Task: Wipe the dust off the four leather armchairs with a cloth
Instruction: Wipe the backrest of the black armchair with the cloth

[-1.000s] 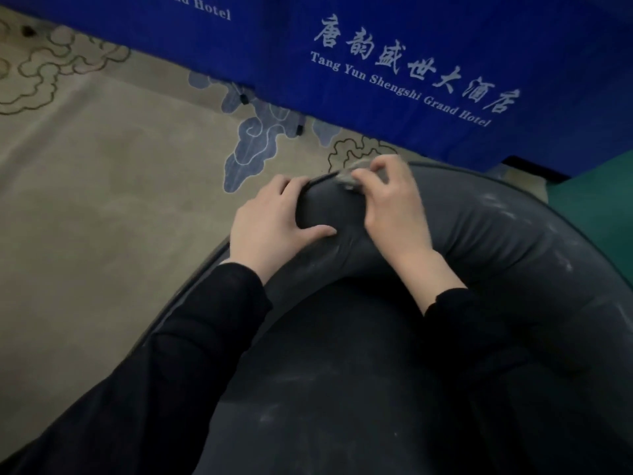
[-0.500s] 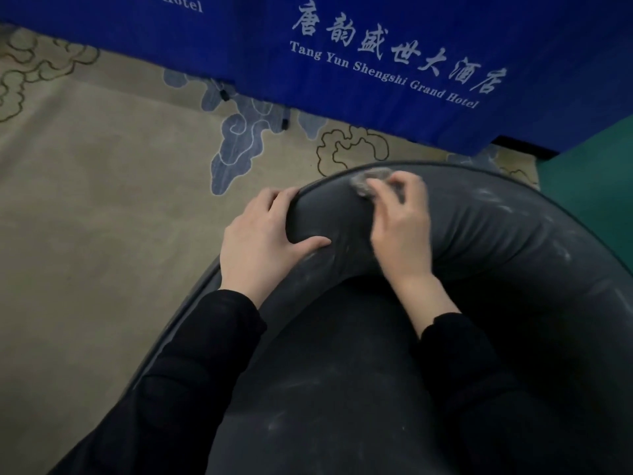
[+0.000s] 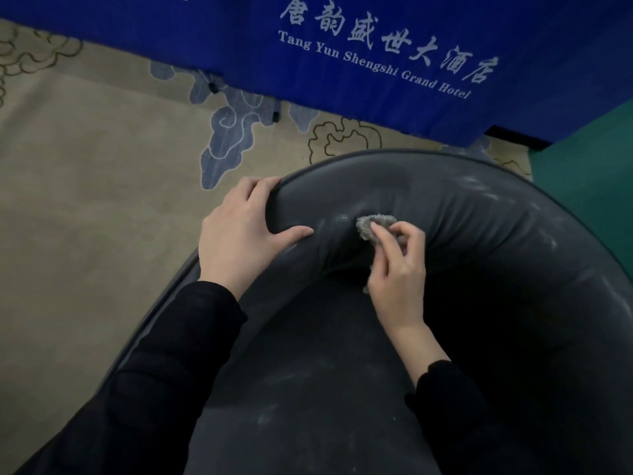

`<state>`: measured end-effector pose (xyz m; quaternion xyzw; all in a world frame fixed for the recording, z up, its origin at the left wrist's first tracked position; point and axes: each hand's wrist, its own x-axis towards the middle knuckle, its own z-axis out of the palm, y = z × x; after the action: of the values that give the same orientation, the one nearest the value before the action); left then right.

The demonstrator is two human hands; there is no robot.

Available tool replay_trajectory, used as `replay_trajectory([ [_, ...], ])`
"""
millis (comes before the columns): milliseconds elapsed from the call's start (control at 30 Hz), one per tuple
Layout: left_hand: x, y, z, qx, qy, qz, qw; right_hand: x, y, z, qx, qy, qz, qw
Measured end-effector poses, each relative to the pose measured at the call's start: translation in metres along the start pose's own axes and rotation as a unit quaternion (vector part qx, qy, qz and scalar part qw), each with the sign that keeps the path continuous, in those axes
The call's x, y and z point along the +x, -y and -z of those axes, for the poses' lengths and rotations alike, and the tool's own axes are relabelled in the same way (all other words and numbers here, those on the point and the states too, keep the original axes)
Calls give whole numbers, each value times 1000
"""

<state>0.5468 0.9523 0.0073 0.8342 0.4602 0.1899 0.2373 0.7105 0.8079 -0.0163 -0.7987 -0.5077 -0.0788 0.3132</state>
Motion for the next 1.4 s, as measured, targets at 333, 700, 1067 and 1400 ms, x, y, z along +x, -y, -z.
replay_trajectory([
  [333,-2,-3,0,2,-4,2,1000,47,6,-14,16,10,74,997],
  [700,-2,-5,1,12,-5,1,1000,47,-5,-10,26,-33,13,999],
  [1067,-2,-10,4,22,1,21,1000,51,-5,5,97,-128,-142,977],
  [1400,21,-41,-8,54,-25,-92,994,11,-29,17,71,-80,-82,991],
])
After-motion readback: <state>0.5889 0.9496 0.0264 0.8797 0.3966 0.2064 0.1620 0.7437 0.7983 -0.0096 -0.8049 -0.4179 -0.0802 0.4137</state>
